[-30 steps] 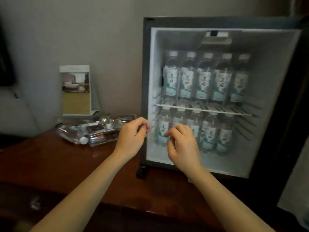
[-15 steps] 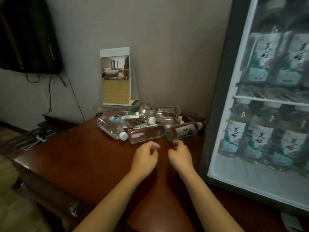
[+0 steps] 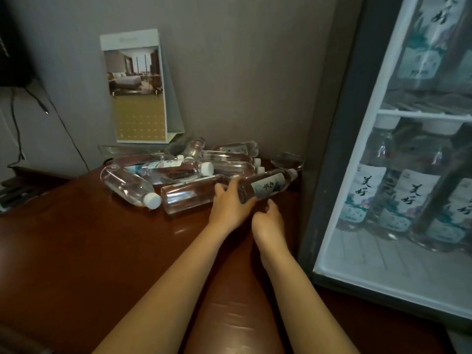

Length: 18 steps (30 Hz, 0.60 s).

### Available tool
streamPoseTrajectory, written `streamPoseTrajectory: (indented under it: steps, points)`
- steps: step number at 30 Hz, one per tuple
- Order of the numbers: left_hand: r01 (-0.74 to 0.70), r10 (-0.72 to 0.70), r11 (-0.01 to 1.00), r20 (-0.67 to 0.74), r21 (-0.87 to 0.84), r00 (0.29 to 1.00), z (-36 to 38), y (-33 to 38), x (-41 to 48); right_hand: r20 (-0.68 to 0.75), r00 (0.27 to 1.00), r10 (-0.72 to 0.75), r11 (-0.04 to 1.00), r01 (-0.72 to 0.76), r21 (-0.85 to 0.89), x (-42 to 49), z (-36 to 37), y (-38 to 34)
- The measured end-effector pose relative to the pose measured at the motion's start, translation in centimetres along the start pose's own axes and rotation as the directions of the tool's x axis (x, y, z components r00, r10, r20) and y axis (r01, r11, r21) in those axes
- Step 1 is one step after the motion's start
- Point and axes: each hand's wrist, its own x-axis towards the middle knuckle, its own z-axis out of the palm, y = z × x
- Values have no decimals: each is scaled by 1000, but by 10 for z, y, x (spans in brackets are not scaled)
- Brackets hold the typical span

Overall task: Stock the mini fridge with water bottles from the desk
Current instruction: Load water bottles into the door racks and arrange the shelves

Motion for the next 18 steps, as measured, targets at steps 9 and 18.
streamPoseTrajectory:
  steps: [9, 18]
  points:
    - [-108, 111, 992, -27, 69, 994, -5, 7, -3, 85, 996, 27, 993, -37, 116, -1, 0, -2]
    - [95, -116, 993, 468, 68, 876, -58, 5, -25, 65, 996, 55, 928, -75, 366, -6, -4, -3]
